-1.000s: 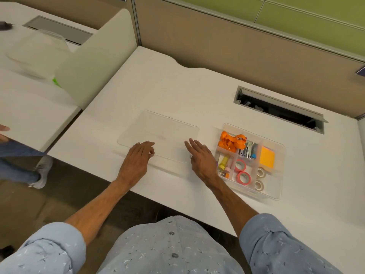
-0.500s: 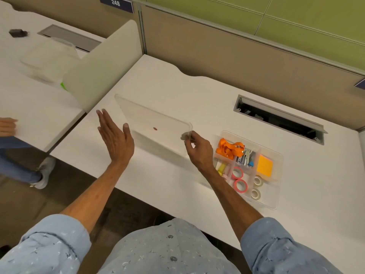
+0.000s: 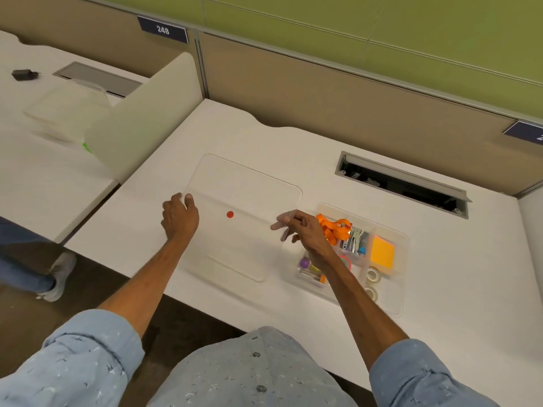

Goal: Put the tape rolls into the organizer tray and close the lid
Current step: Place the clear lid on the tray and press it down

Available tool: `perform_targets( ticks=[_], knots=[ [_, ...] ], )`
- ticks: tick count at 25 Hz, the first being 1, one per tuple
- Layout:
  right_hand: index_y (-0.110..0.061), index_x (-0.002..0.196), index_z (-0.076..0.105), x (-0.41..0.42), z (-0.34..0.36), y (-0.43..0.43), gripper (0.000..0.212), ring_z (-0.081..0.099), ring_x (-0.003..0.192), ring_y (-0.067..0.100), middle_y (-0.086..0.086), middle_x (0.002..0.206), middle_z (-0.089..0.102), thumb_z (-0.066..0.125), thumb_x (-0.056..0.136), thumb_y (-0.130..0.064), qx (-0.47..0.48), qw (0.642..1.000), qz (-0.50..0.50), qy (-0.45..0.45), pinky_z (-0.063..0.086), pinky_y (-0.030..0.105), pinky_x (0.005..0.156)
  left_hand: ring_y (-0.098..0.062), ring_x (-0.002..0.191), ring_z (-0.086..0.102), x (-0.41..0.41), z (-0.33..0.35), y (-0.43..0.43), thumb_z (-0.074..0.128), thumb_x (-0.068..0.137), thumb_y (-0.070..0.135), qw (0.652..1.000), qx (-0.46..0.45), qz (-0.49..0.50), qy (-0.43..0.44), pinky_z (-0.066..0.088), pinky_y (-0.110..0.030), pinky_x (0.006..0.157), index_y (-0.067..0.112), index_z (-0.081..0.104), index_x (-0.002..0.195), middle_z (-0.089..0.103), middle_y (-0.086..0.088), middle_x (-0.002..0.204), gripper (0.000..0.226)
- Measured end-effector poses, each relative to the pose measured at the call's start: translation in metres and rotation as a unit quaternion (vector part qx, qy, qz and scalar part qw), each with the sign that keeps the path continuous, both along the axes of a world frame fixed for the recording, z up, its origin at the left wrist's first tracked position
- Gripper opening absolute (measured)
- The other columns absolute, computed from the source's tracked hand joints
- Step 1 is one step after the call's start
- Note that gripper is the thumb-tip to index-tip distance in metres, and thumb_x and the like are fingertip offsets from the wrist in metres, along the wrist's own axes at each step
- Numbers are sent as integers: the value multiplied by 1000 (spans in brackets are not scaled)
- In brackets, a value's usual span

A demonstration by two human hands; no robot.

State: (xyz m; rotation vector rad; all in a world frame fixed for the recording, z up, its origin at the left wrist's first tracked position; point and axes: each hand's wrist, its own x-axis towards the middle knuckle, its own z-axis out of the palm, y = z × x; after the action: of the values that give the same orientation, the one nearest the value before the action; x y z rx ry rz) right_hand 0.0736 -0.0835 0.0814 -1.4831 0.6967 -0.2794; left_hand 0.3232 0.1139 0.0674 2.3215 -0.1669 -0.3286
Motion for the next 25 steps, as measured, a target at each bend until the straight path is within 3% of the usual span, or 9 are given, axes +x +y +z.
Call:
perform_targets(
  ticks=[4,6,8,11,15,17,19,22,25],
  knots=[
    [-14,133,60,-34,2,-16,30,68,74,28,13,106,84,64,106,-28,68,988,-136,-5,49,37,68,-37,108,74,-21,2,-18,36,112,19,995,-67,-78,12,55,-54,103,10,63,127,80,-12,110,32],
    [-15,134,54,-47,2,-18,36,69,79,26,10,109,82,68,104,-28,105,965,-242,4,53,35,70,-36,96,78,-40,3,-37,34,111,13,991,-85,-99,16,59,-50,94,12,61,125,80,-9,103,30],
    [-13,128,60,-63,2,-21,31,69,82,19,6,107,76,71,100,-21,84,939,-332,8,53,32,69,-35,92,79,-63,3,-59,33,110,9,986,-110,-116,38,60,-50,92,13,59,127,79,-10,106,31],
    [-17,132,67,-95,2,-31,30,68,93,23,15,117,73,66,102,-14,46,922,-384,-11,54,42,81,-35,98,78,-98,3,-87,35,104,1,979,-120,-151,62,60,-54,98,13,55,135,78,-13,118,38],
    [-21,156,52,-137,1,-38,51,63,94,29,15,103,66,50,108,-6,-17,920,-388,47,59,55,93,-36,111,72,-140,3,-118,38,107,8,972,-97,-203,73,55,-54,105,23,45,148,73,-13,129,44],
    [-18,160,45,-157,-2,-38,49,68,121,28,9,134,71,46,111,-10,-82,907,-398,113,53,54,113,-38,117,69,-159,2,-129,39,107,6,965,-100,-227,86,52,-54,107,22,40,147,70,-13,135,43],
    [-13,158,45,-173,-5,-39,45,58,144,31,10,156,59,45,113,-12,-126,895,-399,153,42,54,125,-38,125,66,-176,-1,-136,37,105,-2,959,-106,-246,92,50,-50,109,16,39,146,65,-13,145,45],
    [-8,160,44,-192,-8,-40,46,45,156,28,7,166,49,42,115,-10,-149,893,-383,185,21,54,136,-43,126,63,-196,-6,-142,36,105,-4,958,-82,-262,80,49,-50,104,18,38,152,61,-15,149,51],
    [-6,161,44,-207,-12,-42,46,42,158,28,8,167,46,40,114,-6,-134,891,-392,185,21,52,137,-45,136,57,-217,-13,-144,37,106,-2,954,-69,-279,88,48,-52,108,20,31,159,55,-18,154,58]
  ],
)
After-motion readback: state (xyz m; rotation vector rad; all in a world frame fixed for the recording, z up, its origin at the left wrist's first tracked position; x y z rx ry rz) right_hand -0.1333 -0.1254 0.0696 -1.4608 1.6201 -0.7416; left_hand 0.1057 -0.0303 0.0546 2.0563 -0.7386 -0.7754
